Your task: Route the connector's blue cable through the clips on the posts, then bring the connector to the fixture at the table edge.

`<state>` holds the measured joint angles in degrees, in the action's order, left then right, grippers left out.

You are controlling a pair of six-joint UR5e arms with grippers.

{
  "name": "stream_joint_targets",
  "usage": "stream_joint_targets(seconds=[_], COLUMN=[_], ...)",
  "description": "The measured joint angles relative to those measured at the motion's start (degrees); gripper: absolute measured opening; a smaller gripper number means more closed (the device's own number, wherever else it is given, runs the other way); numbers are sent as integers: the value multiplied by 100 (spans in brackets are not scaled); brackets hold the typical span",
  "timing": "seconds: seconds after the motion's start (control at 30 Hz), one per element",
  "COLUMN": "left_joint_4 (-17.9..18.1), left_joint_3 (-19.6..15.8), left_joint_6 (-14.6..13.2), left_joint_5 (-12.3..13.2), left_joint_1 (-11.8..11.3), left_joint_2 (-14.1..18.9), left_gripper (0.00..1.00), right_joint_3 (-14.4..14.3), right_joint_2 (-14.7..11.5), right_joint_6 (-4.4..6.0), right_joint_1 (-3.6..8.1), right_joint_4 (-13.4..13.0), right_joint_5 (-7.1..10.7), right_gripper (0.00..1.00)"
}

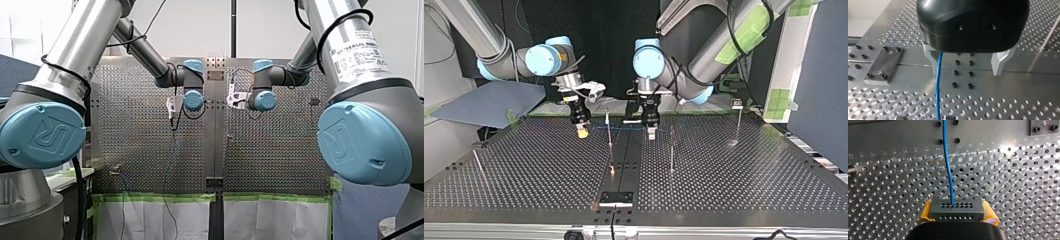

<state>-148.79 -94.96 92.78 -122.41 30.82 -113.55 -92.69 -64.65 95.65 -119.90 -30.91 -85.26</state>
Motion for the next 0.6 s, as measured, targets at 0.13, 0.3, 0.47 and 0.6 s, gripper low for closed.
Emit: stream_joint_targets(seconds=[0.13, 0.3, 0.47, 0.6], left_joint_4=[-4, -126, -84, 31], left_joint_3=[-3, -3, -3, -3], left_joint_6=[-144, -20, 36, 9], left_joint_5=[-39, 150, 114, -75], left_joint_1=[-6, -18, 1, 4], left_joint_2=[3, 2, 4, 3], left_gripper=[99, 99, 99, 99], right_joint_3=[0, 0, 0, 0], right_joint_2=[0, 1, 3, 2], right_joint_6=[-16, -78, -134, -175], right_joint_1=[4, 25, 30, 32], right_joint_4=[5, 52, 120, 156], right_joint_5=[0, -7, -17, -45], right_gripper=[0, 0, 0, 0])
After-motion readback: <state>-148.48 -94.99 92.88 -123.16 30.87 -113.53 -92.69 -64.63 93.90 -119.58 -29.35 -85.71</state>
